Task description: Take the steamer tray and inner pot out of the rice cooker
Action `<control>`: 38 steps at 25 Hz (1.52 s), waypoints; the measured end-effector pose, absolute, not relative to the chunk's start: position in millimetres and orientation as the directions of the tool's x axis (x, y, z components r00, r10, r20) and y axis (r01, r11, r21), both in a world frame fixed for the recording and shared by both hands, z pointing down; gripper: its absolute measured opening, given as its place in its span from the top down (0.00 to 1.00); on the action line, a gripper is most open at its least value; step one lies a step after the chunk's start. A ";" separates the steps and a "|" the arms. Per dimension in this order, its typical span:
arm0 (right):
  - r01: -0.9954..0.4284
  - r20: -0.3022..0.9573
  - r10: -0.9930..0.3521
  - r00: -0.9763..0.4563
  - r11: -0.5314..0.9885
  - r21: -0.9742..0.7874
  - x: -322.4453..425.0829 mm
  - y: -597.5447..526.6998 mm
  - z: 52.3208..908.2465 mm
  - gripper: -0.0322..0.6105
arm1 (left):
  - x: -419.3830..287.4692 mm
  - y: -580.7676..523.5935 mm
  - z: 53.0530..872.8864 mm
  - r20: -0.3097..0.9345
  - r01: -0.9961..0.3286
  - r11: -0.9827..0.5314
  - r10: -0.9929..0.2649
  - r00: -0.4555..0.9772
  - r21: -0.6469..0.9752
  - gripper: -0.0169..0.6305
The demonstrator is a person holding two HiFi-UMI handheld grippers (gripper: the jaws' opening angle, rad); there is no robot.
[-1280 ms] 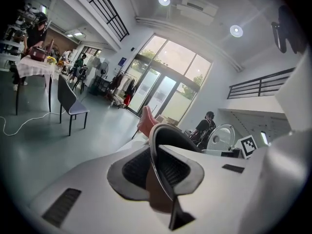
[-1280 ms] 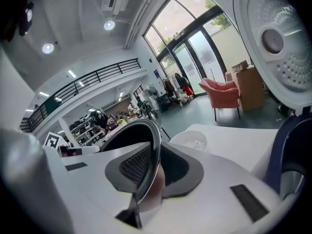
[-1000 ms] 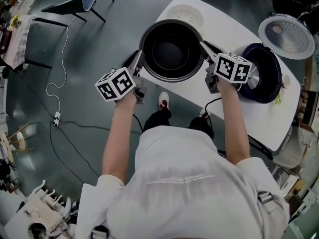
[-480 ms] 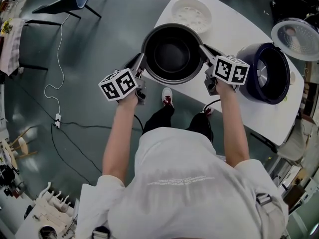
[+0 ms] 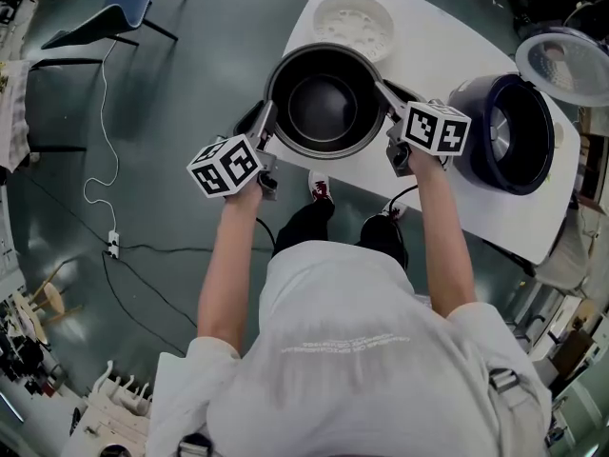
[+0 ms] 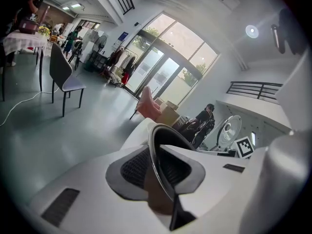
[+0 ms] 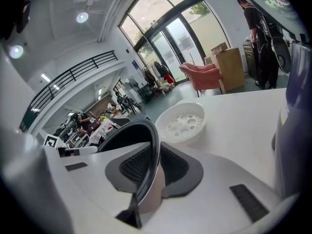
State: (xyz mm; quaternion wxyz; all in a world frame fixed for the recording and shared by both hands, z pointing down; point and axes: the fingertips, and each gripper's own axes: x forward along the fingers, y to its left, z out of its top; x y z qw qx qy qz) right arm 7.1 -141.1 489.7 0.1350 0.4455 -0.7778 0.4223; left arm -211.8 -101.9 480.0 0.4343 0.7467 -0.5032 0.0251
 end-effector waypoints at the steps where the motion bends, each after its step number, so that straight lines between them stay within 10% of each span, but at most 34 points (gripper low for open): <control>1: -0.810 0.589 -0.580 -0.562 0.242 -0.535 8.3 -143.4 491.1 0.83 | -211.3 -106.0 481.5 0.477 -0.775 -0.115 -0.729 0.491 0.621 0.86; 17: -0.797 0.574 -0.578 -0.580 0.254 -0.548 19.6 -181.1 493.9 0.82 | -191.2 -148.1 487.7 0.499 -0.780 -0.120 -0.707 0.501 0.614 0.86; 26: -0.834 0.596 -0.590 -0.544 0.306 -0.459 57.6 -166.3 473.5 0.73 | -195.2 -132.5 481.7 0.541 -0.866 -0.148 -0.727 0.423 0.478 0.69; 38: -0.793 0.391 -0.723 -0.569 0.358 -0.493 129.8 -129.0 372.1 0.75 | -152.5 -139.0 411.8 0.477 -0.918 -0.334 -0.784 0.397 0.216 0.70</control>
